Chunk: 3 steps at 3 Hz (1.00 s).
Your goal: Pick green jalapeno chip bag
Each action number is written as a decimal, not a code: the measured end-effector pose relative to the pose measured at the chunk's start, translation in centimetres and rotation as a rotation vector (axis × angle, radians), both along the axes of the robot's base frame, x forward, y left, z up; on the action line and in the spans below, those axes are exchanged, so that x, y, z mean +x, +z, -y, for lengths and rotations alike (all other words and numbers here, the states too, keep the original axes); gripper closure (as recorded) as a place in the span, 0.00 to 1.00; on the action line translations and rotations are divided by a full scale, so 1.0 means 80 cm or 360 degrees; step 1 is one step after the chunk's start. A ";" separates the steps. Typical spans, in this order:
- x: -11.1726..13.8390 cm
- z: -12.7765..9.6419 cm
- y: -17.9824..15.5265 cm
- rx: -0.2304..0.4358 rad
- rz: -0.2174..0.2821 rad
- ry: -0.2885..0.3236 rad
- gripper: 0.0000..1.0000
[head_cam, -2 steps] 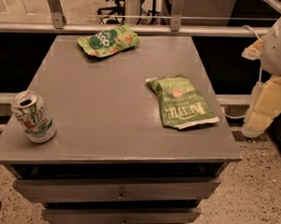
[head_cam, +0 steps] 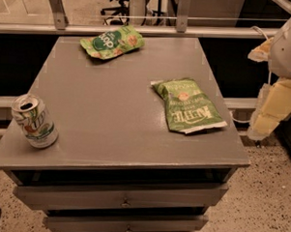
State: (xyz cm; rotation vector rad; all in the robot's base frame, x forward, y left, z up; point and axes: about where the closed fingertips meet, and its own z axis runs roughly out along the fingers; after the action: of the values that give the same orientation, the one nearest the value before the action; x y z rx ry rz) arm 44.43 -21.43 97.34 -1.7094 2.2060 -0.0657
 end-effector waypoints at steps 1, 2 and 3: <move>0.037 0.003 -0.022 0.0141 0.0017 -0.0022 0.00; 0.090 -0.002 -0.053 0.0342 0.0009 -0.0059 0.00; 0.148 -0.016 -0.098 0.0606 -0.0056 -0.0151 0.00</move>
Offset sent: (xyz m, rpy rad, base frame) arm 0.1275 0.0059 -0.0718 0.3907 0.0110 -0.0700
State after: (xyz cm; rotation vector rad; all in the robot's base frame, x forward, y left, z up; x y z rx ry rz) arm 56.27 -20.16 89.53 -1.4067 2.1533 0.3416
